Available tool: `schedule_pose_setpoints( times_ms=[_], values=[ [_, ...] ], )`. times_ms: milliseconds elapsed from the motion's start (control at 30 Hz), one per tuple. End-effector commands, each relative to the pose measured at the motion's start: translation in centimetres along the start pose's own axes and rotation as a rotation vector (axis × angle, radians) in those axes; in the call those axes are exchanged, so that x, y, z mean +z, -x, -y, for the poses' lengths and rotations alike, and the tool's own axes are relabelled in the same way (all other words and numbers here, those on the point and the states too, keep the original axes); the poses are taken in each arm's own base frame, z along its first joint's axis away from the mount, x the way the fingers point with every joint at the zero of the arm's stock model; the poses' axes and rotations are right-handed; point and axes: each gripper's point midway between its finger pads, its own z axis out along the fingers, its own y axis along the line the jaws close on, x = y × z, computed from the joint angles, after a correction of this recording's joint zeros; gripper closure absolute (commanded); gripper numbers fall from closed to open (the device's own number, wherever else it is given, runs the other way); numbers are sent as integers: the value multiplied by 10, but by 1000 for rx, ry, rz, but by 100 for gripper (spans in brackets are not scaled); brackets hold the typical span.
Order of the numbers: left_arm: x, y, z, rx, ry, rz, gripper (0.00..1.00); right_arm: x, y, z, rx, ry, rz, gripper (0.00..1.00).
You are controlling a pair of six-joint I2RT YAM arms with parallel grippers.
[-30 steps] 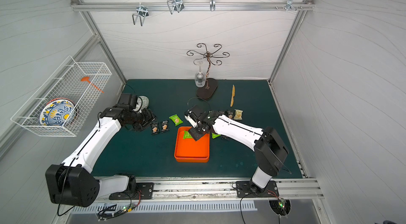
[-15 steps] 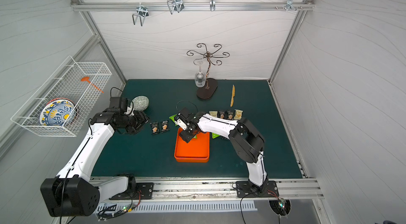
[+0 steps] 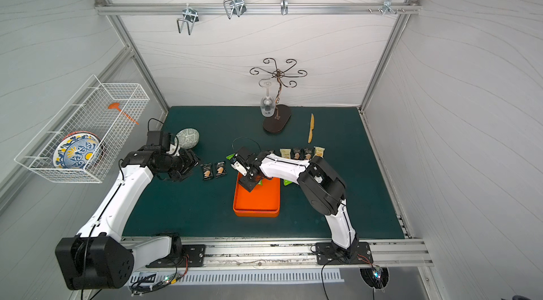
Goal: Take the cookies out of the storage box
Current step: Pick up the cookie from the storage box.
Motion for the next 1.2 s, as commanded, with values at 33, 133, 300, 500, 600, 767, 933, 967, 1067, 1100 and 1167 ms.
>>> schedule_pose_setpoints(
  times_ms=[33,133,300,500,600,767,933,967,1067,1100,1167],
  values=[
    [-1,2,2,13,-16,6,34,2,-7,-11,-8,31,-27,33],
    [-2,2,2,16,-14,11,34,-8,-10,-22,25,71,-24,33],
    [-1,2,2,12,-19,8,34,-24,-15,-38,105,146,-15,33],
    [-1,2,3,12,-19,9,34,-44,-7,-33,70,83,32,33],
    [0,1,2,10,-19,5,34,-45,-5,-26,-21,46,30,32],
    [-1,0,1,8,-16,5,34,-24,-14,-23,-154,65,-28,25],
    [-2,0,-1,11,-7,6,34,-12,-13,-19,-184,55,-31,12],
    [-1,0,-1,11,-5,4,34,-11,-12,-18,-191,55,-32,12],
    [0,0,-2,7,-3,-1,34,-2,-14,-14,-203,43,-52,13],
    [0,0,-1,6,-5,-3,34,1,-16,-13,-204,43,-63,14],
    [1,0,-2,5,-3,-4,34,6,-18,-10,-204,40,-74,15]
  ],
)
